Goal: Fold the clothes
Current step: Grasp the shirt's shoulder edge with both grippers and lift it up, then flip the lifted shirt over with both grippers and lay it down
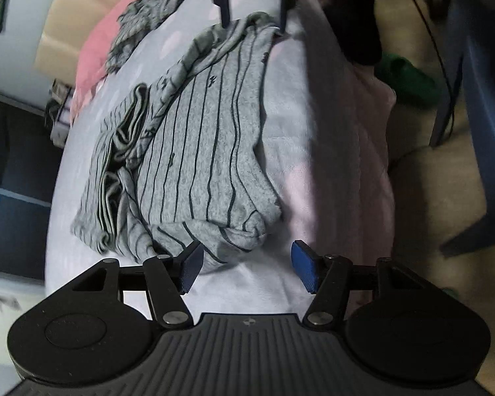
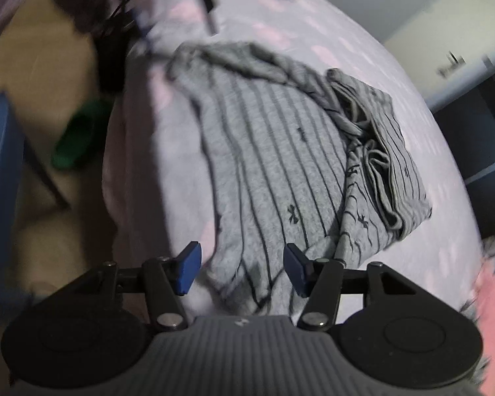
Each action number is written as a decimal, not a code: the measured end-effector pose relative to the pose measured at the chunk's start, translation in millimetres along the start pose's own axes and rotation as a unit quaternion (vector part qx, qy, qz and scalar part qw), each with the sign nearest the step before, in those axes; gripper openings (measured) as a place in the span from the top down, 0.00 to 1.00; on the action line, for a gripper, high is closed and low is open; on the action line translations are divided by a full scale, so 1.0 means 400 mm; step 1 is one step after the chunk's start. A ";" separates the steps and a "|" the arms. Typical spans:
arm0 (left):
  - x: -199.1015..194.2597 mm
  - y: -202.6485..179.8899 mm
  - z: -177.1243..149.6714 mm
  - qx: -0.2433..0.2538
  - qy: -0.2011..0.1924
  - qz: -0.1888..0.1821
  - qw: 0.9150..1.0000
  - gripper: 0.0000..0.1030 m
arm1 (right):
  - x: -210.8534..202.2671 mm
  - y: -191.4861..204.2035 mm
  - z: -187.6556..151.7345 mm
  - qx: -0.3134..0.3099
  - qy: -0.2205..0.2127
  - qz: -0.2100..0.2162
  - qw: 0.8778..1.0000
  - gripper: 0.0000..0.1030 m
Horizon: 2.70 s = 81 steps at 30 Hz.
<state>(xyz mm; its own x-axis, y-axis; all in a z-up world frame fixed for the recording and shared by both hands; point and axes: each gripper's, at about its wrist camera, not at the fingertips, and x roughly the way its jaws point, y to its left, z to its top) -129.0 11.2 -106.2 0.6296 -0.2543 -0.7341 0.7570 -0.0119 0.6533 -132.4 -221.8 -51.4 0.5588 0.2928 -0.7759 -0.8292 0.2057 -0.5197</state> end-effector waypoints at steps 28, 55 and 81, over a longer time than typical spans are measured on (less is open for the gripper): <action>-0.013 0.156 0.006 -0.117 -0.033 -0.005 0.993 0.93 | -0.033 -0.066 0.001 0.005 -0.010 -0.046 0.999 0.90; -0.120 0.516 -0.012 -0.241 -0.037 -0.006 0.970 0.97 | -0.184 -0.317 0.074 0.141 -0.040 -0.062 0.987 0.93; 0.387 0.864 -0.117 -0.426 0.041 -0.046 0.902 0.98 | 0.428 -0.748 0.065 0.312 0.061 0.031 0.948 0.93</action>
<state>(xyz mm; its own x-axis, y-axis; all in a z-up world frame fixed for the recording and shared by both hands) 238.3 13.0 -2.6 0.5410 -0.2179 -0.8123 0.6447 0.7277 0.2342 211.7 -208.9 -19.3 0.4730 0.2206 -0.8530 -0.6736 0.7146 -0.1887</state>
